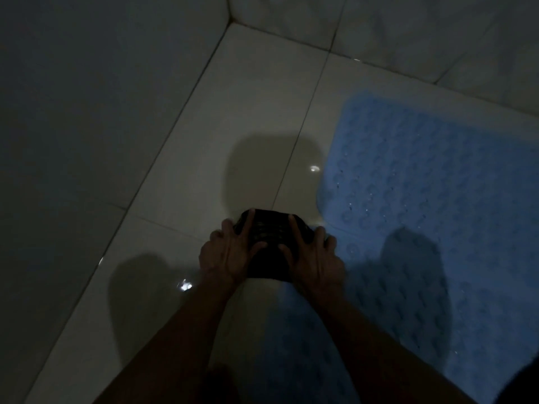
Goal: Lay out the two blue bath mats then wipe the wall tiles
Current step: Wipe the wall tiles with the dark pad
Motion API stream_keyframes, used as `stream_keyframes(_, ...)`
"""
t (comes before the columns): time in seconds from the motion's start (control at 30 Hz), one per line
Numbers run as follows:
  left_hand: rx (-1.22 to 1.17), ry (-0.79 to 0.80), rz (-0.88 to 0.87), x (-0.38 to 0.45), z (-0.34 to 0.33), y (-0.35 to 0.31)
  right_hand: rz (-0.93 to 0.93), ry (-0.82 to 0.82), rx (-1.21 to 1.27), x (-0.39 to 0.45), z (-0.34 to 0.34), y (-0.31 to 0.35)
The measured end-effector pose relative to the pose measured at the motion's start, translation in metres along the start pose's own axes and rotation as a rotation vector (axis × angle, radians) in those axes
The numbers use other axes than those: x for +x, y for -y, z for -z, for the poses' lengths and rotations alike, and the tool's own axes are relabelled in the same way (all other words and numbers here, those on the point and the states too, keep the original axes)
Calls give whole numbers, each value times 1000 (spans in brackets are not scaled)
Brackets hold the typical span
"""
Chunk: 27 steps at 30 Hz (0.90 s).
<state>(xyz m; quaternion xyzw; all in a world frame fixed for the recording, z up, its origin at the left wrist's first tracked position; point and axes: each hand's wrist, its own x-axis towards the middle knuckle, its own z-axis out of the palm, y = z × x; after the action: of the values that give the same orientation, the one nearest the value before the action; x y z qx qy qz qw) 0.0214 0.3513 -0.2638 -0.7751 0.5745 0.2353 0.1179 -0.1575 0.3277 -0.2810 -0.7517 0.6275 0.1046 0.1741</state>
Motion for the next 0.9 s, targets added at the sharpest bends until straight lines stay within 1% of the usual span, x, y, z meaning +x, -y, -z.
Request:
stream_keyframes(0.1,-34,41,-20,11,6,1,-38,27,7,4,6,2)
stream_keyframes(0.27,-115,74,-95,18,7,4,-130,-21,-46,11,10,12)
stream_keyframes(0.43,-155,109,-113,28,10,5,-106,-75,-90,10,14,16)
stream_keyframes(0.53,-178,109,-120,36,14,0,-167,-36,-93,17,23,18)
stream_keyframes(0.73,-121,71,-163,59,28,-8,-172,-19,-17,43,34,9)
stream_keyframes(0.9,-19,18,-149,72,40,-16,-133,-3,-1,62,40,2)
